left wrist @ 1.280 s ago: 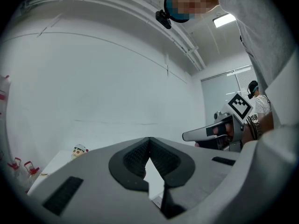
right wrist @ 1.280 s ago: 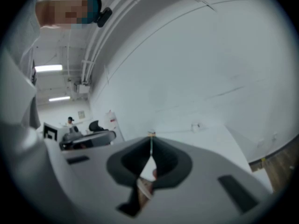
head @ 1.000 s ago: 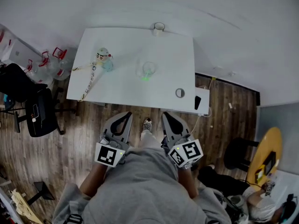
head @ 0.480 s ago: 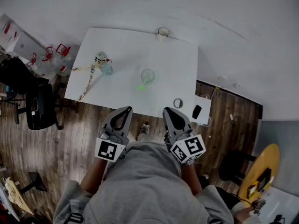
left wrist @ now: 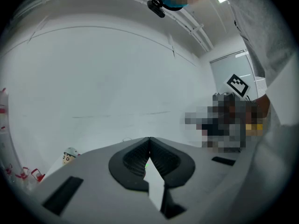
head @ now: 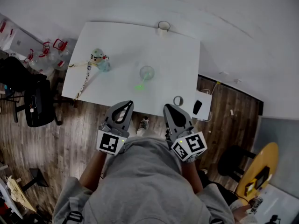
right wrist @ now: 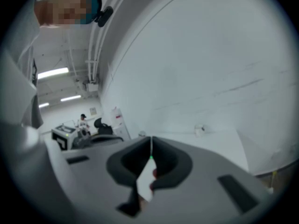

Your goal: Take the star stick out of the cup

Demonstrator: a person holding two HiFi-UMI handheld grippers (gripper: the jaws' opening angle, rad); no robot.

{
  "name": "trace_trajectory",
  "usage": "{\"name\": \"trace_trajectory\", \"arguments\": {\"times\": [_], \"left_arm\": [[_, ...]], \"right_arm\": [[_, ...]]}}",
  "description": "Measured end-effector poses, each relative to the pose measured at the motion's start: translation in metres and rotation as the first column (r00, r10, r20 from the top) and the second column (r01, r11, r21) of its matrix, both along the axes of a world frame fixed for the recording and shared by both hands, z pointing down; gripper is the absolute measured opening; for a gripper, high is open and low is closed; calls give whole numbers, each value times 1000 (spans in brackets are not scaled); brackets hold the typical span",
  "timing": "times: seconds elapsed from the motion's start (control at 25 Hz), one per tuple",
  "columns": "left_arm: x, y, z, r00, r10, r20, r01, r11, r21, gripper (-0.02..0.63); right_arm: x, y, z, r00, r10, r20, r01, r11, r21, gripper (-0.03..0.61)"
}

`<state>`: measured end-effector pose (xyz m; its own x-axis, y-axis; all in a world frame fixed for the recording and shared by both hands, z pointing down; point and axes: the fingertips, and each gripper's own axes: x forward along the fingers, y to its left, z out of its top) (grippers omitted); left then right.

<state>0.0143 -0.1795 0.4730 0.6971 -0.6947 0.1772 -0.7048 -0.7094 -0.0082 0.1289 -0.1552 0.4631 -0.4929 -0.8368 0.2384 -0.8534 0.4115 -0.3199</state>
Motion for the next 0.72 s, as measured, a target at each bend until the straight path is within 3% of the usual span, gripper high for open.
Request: {"name": "trace_trajectory", "arguments": {"times": [0.64,0.72], "left_arm": [[22,-40,36,987,148,68,-146,989,-35,35],[24,-41,42,981,174,87,-172,985,-35,64]], "right_arm": [[10,-21,14,990,139,-11,-139,988,-74,35],[10,-23,16,989,147,-11,-147,986,-81,35]]}}
